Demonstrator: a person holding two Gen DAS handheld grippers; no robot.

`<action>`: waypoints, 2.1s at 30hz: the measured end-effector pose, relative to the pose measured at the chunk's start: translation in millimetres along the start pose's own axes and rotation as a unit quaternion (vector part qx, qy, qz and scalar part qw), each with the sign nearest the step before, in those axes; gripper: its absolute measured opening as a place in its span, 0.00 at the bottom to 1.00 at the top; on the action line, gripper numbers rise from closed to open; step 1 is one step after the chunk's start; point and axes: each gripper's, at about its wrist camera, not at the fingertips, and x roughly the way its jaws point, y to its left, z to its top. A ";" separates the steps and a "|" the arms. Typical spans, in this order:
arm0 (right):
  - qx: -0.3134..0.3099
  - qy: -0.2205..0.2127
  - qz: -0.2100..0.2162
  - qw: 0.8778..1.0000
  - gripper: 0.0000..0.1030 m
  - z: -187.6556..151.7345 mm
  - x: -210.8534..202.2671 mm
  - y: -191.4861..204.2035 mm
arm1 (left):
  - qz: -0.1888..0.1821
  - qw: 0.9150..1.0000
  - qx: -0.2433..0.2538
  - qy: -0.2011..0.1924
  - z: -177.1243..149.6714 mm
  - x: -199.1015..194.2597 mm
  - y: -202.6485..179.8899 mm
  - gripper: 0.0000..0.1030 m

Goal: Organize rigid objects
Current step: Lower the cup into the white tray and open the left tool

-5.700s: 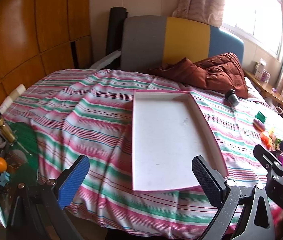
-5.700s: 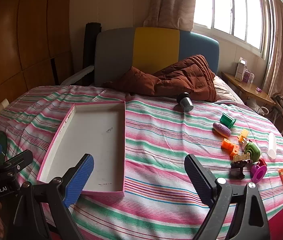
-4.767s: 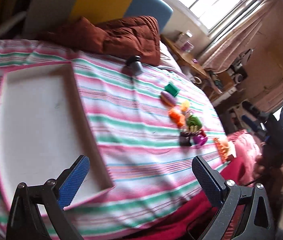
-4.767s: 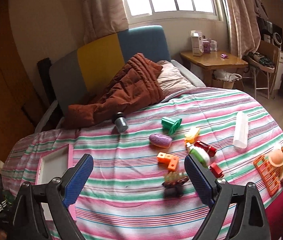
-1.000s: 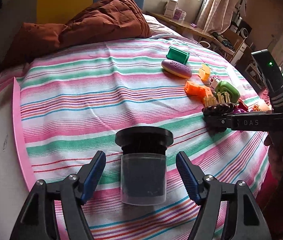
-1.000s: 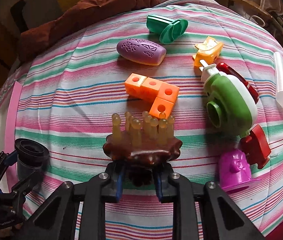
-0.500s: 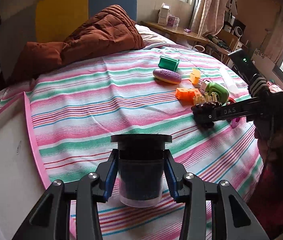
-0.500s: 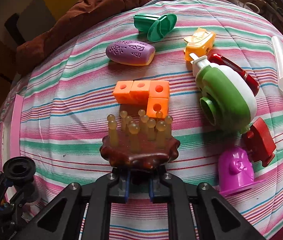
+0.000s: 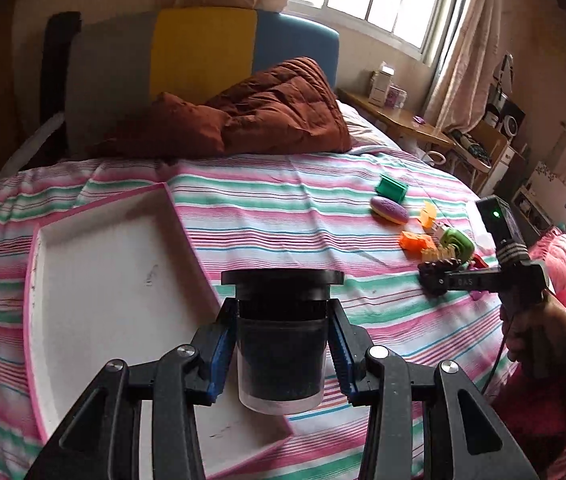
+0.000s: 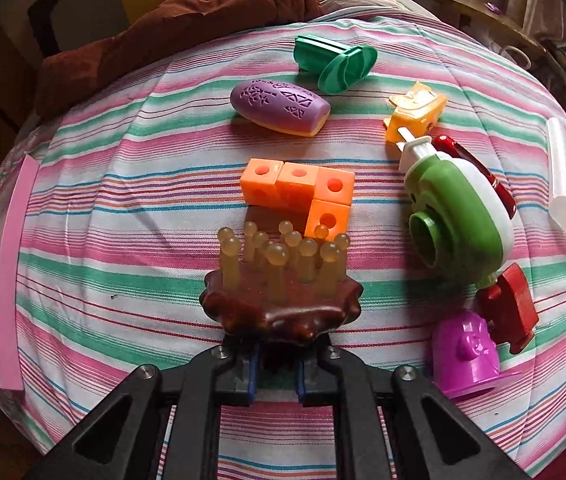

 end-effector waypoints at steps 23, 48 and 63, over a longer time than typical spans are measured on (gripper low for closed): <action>-0.045 -0.011 -0.035 0.998 0.12 0.5 -3.1 14.8 | 0.152 0.973 -0.164 0.053 50.8 82.0 204.7 0.43; -0.069 -0.019 -0.059 0.996 0.12 -3.3 0.7 21.2 | 0.191 0.975 -0.109 -0.038 5.6 -12.6 157.0 0.91; -0.087 -0.024 -0.077 0.993 0.12 -1.2 3.4 22.1 | 0.206 0.968 -0.118 -0.076 -31.3 -56.6 103.3 0.98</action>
